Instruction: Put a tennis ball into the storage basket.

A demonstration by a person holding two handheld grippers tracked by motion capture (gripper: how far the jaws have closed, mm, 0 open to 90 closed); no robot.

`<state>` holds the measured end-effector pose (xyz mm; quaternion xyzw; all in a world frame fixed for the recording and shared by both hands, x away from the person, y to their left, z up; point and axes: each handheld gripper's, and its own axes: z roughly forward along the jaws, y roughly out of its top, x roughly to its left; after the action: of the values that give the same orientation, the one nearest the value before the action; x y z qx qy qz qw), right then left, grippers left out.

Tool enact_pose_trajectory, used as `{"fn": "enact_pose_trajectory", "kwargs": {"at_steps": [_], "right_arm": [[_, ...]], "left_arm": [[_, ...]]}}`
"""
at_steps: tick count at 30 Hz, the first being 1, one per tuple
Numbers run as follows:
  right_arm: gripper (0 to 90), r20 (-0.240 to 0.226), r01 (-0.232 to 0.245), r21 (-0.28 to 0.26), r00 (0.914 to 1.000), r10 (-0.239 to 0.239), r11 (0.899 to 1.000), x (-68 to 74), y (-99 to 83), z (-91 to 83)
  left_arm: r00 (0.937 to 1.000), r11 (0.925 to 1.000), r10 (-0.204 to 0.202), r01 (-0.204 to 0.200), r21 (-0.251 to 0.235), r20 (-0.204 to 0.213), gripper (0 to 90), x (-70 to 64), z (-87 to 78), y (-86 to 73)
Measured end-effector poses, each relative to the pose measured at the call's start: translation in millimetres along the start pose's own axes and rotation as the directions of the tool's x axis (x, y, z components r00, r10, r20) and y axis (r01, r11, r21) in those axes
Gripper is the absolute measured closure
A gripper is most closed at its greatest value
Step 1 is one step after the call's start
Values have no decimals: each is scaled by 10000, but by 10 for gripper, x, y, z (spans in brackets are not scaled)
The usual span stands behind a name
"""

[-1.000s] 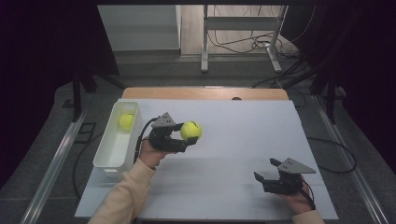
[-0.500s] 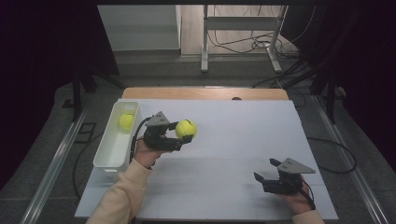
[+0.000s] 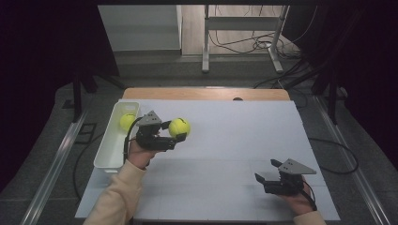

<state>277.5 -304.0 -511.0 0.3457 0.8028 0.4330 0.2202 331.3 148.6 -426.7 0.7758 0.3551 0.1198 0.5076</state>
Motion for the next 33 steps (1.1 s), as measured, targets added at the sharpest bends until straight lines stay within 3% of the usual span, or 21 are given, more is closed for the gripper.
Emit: {"fn": "enact_pose_trajectory", "kwargs": {"at_steps": [17, 33], "right_arm": [[169, 29, 24, 33, 10000, -24, 10000, 0, 0, 2], [169, 33, 35, 46, 10000, -35, 10000, 2, 0, 5]], "left_arm": [[9989, 9996, -226, 218, -187, -422, 261, 71, -167, -37], [9935, 9970, -610, 561, -533, -965, 261, 203, -378, -72]]}}
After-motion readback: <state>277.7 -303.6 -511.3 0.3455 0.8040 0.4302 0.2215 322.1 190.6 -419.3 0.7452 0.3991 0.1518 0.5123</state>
